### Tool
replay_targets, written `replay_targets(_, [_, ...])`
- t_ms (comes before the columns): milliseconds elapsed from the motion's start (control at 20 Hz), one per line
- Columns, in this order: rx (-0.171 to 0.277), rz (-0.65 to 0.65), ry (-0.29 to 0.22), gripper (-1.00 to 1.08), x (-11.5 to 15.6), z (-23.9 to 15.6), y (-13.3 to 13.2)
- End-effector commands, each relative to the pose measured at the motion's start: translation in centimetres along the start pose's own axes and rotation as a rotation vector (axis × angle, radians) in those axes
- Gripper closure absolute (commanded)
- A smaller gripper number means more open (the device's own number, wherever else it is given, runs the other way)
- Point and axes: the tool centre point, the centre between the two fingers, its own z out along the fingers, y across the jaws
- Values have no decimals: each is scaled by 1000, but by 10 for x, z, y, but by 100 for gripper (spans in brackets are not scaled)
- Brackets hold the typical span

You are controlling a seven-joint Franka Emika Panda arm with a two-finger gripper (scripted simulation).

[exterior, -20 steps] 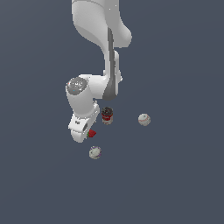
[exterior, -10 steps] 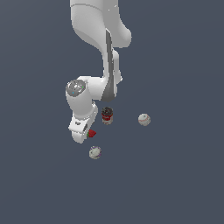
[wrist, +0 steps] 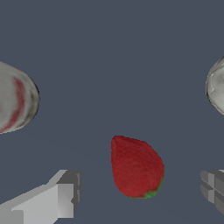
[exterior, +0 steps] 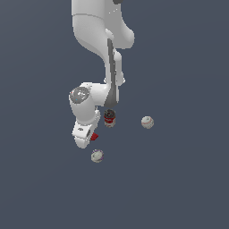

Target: Pick up a designated object from a clutter of objects.

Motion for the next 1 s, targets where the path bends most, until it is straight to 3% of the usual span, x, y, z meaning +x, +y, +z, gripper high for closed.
replay_targets(0, [1,-1,0,-92,0,13,-1])
replay_targets(350, [0,-2,0,-92,0,27,0])
replay_targets(400, [0,-2,0,108,0,27,0])
replay_targets(950, [-1,-2,0,108,0,26,1])
